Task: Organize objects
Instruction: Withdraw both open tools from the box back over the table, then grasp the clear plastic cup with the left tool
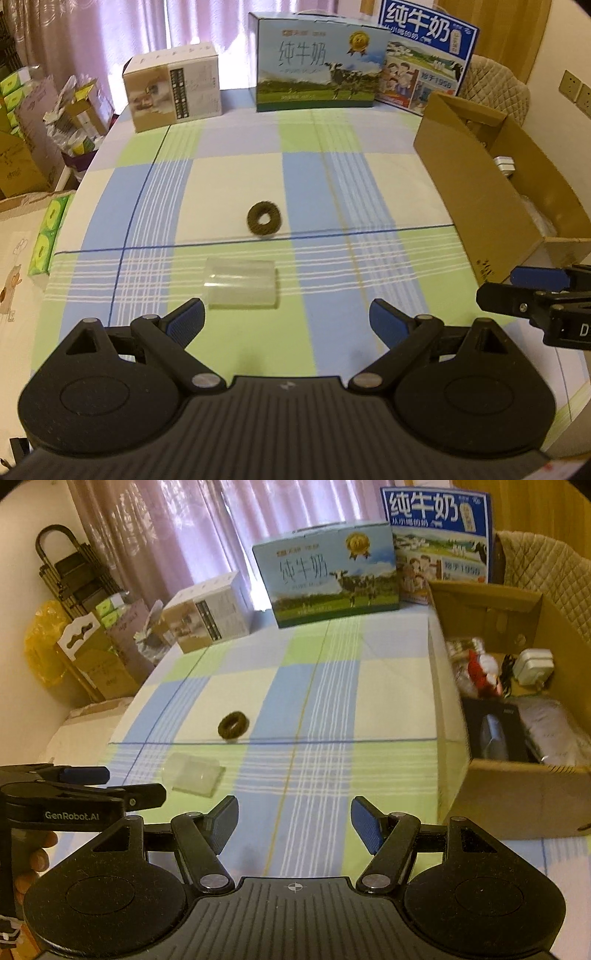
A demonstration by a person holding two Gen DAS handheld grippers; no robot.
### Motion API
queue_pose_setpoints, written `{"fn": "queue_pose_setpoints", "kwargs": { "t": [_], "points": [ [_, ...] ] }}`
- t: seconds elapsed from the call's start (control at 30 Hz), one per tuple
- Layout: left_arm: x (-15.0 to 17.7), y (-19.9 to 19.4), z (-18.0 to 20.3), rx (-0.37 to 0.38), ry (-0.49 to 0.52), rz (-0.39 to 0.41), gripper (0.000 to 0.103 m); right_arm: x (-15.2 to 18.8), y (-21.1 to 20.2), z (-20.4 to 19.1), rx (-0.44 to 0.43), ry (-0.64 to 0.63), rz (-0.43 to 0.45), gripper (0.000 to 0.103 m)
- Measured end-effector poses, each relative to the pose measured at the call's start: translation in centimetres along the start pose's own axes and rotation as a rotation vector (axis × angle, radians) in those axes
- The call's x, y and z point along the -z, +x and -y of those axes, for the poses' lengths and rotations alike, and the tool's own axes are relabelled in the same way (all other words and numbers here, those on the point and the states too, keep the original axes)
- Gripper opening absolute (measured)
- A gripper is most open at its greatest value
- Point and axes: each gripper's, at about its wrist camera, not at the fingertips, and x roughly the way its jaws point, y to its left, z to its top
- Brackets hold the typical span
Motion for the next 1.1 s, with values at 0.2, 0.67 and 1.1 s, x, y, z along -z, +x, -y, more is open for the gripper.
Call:
{"fn": "queue_pose_setpoints", "kwargs": {
  "t": [0.2,0.67,1.1],
  "points": [
    [0.4,1.0,-1.4,-0.005,-0.012,-0.023,0.094,0.7,1.5,-0.4,0.006,0.016,-0.044,0.065],
    [0.7,3.6,-3.0,-0.016,-0.024,-0.078,0.094,0.6,4.6,-0.6,0.012,0.032,-0.112,0.065],
    [0.2,8.7,-4.1,-0.057,0.008,-0.139,0.094,0.0,7.6,0.3,0.040,0.056,-0.172,0.065]
  ]
}}
